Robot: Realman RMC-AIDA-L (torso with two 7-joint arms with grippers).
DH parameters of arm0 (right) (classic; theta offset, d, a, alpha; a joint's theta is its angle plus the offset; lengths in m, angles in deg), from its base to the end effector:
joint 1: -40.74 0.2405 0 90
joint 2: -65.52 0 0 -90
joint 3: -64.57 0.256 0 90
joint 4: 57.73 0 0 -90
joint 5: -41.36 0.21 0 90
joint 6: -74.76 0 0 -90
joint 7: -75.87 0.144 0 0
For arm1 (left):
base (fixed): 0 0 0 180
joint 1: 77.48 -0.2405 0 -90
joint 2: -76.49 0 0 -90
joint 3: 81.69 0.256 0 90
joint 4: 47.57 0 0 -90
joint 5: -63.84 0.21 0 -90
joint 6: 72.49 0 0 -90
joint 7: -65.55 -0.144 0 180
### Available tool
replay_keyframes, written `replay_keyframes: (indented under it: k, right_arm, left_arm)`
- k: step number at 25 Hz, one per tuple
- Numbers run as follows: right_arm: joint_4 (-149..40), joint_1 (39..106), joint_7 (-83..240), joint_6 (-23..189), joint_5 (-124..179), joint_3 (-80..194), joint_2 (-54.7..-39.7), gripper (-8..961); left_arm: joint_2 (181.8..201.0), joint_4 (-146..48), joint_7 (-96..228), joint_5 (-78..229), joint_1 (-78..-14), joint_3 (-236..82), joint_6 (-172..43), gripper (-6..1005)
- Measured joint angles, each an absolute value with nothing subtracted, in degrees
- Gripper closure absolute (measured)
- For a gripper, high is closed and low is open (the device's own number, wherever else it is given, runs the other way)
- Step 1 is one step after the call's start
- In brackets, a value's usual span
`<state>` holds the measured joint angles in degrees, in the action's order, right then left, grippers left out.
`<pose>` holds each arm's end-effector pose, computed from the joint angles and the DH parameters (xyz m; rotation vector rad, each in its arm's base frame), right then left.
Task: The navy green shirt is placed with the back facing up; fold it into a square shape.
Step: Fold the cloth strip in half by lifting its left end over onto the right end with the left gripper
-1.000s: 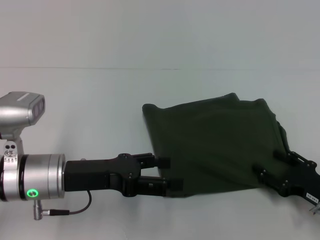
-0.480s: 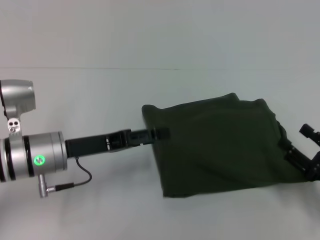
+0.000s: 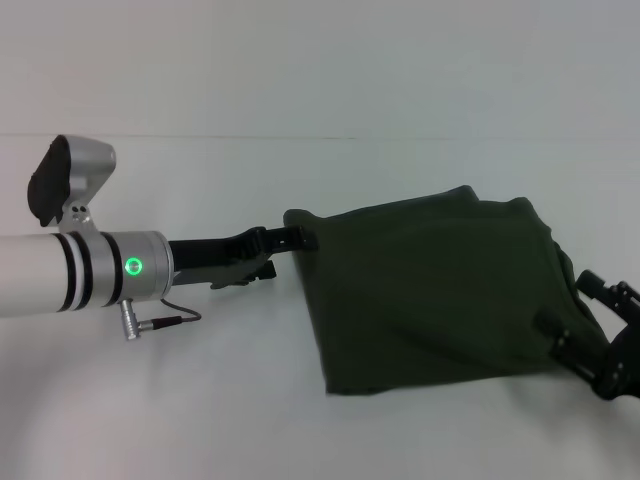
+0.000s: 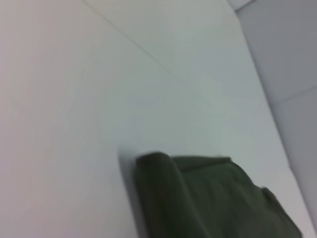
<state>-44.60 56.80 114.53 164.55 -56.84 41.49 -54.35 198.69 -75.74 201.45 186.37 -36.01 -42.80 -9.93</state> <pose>0.3343 0.2440 -0.0177 -2.1334 0.5281 0.9348 -0.2475 0.3892 -0.0542 -2.0732 -1.8995 -0.6493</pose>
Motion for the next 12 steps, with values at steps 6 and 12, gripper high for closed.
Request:
replay_keyframes:
  k: [6, 12]
  right_arm:
    - [-44.9, 56.7, 112.6, 165.0, -60.3, 41.5, -54.36, 180]
    - [-45.0, 56.8, 112.4, 165.1, -60.4, 41.5, -54.36, 181]
  left_arm:
    - [199.18, -74.5, 201.7, 186.6, -35.2, -41.3, -15.9, 61]
    - [200.31, -73.5, 201.6, 186.6, -34.1, -41.2, -16.6, 61]
